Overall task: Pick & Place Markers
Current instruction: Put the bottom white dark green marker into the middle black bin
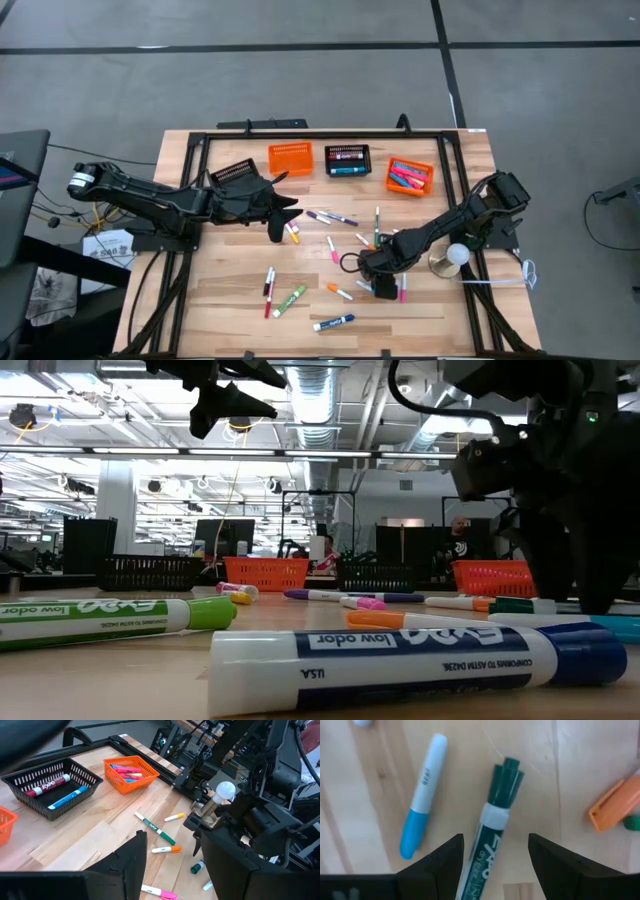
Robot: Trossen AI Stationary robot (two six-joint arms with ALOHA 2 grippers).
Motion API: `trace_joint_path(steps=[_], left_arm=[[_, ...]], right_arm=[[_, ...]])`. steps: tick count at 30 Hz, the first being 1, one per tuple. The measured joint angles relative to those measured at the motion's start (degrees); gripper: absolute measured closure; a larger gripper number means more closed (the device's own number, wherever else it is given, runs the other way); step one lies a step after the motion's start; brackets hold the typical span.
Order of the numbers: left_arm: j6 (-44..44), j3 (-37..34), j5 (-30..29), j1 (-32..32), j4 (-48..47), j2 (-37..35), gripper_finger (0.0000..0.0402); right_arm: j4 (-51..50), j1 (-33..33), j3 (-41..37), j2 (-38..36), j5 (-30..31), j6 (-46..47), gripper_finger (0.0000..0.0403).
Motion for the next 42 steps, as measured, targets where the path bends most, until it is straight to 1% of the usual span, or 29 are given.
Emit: trace_joint_path(steps=[6,13,16,25,30,35,42], left_arm=[[0.00,-0.01,0.00,0.00,-0.02,0.00,0.0215],[0.00,0.00,0.00,0.00,-0.04,0.00,0.0215],[-0.02,0.00,0.00,0.00,-0.04,0.00,0.0215],[-0.02,0.00,-0.02,0.02,-0.06,0.00,0.0215],[-0.02,-0.01,-0.02,0.02,-0.05,0.00,0.0215],[0.00,0.00,-0.02,0.02,-0.07,0.00,0.0215],[0.80,0.00,-0.02,0.02,-0.09,0.00,0.0215]], right_arm=[[2.81,-0.04,-2.47,-0.34,-1.25,0.40,0.0188],[2.94,-0.09,-2.60,-0.24,-1.44,0.44,0.0193],[2.90,-0.10,-2.66,-0.22,-1.44,0.46,0.0208],[2.68,-0.13,-2.77,-0.31,-1.07,0.22,0.0293],[2.74,-0.12,-2.97,-1.26,-0.34,-0.44,0.0327],[3.15,-0.22,-2.93,-3.72,-2.22,-2.48,0.0346],[2.03,-3.31,-2.91,-10.51,-0.54,-6.11,0.0346]])
